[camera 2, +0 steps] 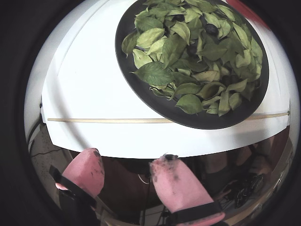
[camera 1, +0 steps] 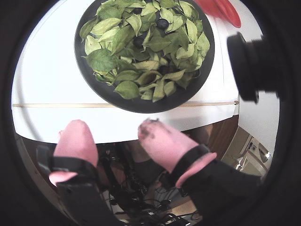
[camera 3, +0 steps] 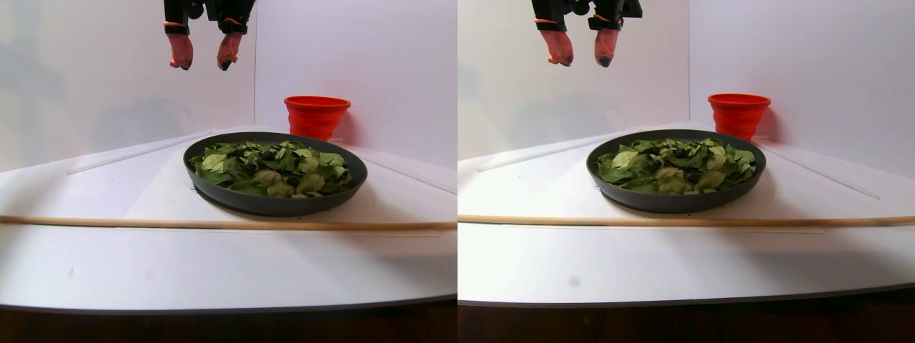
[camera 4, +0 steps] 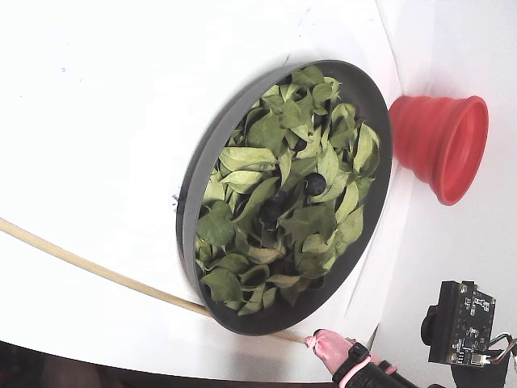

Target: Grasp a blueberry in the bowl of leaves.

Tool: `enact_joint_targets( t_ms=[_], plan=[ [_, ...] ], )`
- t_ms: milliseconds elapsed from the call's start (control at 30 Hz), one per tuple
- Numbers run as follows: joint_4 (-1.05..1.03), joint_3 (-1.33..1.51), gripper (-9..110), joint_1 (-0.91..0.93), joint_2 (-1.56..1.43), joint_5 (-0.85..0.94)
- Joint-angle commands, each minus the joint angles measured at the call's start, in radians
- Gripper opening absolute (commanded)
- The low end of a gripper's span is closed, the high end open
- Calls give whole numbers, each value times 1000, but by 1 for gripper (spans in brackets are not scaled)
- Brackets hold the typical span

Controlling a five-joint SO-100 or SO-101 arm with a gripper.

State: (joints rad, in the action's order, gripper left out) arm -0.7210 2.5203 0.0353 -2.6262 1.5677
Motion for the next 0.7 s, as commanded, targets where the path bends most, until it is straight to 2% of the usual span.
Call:
enact_joint_targets(
  t_ms=[0,667],
  plan=[
    [11,-9,20,3,-9,12],
    [14,-15,20,28,0,37]
  ],
)
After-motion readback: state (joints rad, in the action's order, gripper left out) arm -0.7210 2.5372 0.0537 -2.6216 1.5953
